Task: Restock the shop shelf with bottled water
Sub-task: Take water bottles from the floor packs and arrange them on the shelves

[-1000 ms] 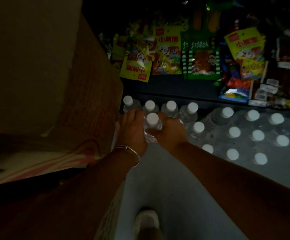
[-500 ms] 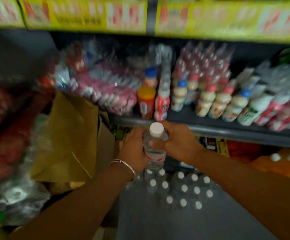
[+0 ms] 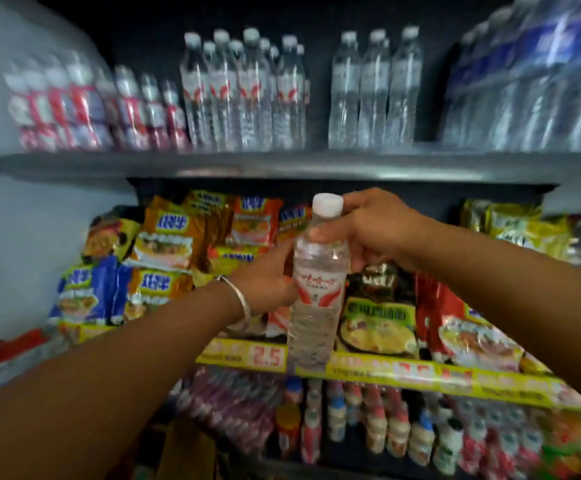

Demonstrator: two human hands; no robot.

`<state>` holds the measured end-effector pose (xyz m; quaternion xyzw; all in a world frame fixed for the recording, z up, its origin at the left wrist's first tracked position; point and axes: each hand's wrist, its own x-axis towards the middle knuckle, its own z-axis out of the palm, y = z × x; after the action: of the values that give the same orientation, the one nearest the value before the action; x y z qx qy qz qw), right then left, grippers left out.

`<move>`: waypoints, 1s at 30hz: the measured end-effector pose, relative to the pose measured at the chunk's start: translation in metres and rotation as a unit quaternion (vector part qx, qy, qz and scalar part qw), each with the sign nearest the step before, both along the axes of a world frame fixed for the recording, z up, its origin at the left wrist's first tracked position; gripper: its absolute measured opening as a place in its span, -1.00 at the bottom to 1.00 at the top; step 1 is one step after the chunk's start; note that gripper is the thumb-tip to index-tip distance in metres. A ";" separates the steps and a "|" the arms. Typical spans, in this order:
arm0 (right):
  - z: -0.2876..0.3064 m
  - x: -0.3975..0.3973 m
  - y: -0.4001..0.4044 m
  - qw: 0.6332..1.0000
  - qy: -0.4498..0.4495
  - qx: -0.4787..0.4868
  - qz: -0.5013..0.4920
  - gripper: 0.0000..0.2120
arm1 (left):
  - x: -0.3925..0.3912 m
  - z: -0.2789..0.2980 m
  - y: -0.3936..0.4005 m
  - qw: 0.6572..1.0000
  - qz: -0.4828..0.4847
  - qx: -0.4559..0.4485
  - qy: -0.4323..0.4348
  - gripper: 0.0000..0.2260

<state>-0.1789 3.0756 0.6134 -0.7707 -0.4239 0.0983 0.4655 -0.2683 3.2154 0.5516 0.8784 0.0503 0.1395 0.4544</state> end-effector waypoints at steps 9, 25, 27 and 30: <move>0.186 0.018 0.045 0.992 -0.066 0.096 -0.050 -0.76 | 0.026 0.177 0.051 0.991 0.007 -0.012 -0.129 -0.47; 0.258 0.138 0.205 0.980 -0.071 0.115 -0.145 -0.58 | 0.131 0.210 0.190 0.993 0.051 0.043 -0.101 -0.77; 0.252 0.153 0.219 0.980 -0.070 0.101 -0.156 -0.61 | 0.149 0.204 0.202 0.990 0.073 0.089 -0.087 -0.77; 0.245 0.173 0.235 0.978 -0.077 0.091 -0.169 -0.64 | 0.173 0.198 0.213 0.981 0.114 0.133 -0.086 -0.74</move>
<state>-0.0062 3.3105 0.8585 -0.7911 -0.3290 -0.0806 0.5093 -0.0958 3.4286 0.7492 0.9040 0.0917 0.2711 0.3176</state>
